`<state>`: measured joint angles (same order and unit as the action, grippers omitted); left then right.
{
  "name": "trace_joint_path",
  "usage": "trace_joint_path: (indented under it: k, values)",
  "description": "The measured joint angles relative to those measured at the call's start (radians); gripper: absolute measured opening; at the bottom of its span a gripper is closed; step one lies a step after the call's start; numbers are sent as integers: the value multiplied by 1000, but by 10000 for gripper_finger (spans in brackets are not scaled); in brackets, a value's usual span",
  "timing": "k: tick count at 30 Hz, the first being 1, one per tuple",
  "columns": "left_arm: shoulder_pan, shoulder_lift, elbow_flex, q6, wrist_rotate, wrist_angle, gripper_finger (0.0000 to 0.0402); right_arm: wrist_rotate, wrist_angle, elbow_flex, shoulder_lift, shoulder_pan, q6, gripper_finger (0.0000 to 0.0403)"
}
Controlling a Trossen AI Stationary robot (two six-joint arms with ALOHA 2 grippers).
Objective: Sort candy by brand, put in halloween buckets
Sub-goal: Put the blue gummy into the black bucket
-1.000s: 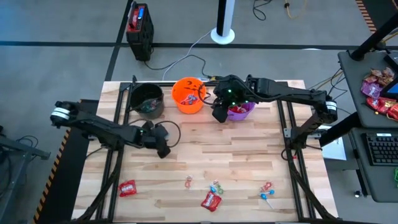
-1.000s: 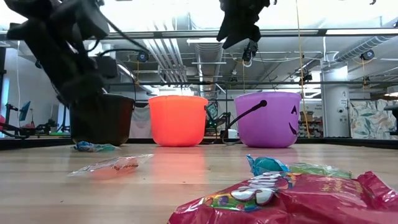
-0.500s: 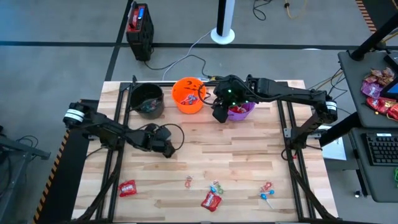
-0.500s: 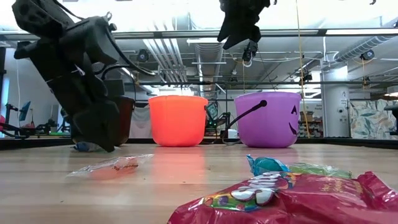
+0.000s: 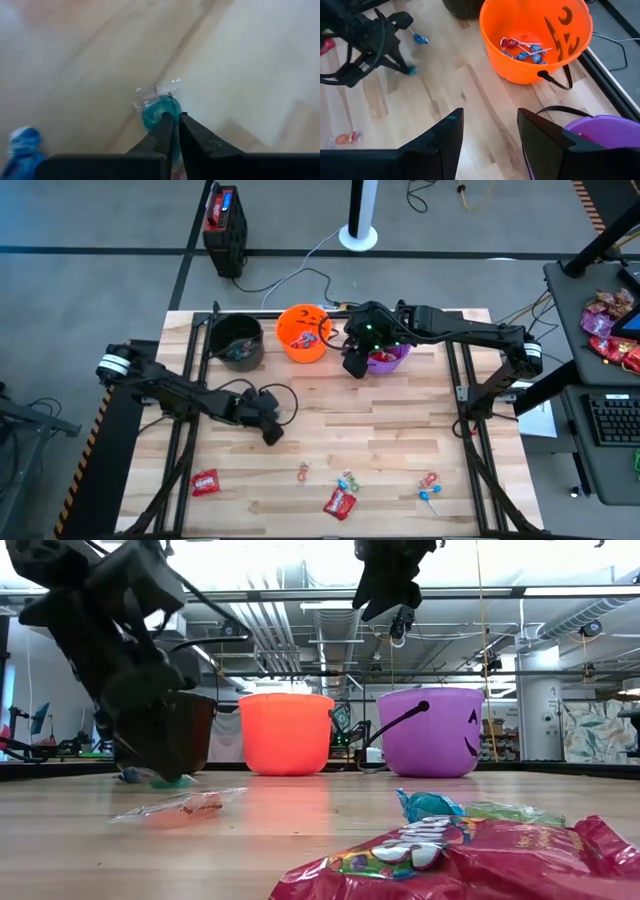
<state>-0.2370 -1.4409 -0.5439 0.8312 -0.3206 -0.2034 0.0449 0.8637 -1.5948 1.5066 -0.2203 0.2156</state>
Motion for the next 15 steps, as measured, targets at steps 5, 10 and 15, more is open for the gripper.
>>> trace_joint_path:
  k: [5,10,15]
  values:
    - [-19,71,1,-8,21,61,2,0,-1,0,0,0,-4,178]
    - [-29,176,-2,-14,16,117,0,0,-3,0,0,0,-3,178]
    - [-28,285,-68,-53,13,114,0,0,-9,0,0,0,-3,178]
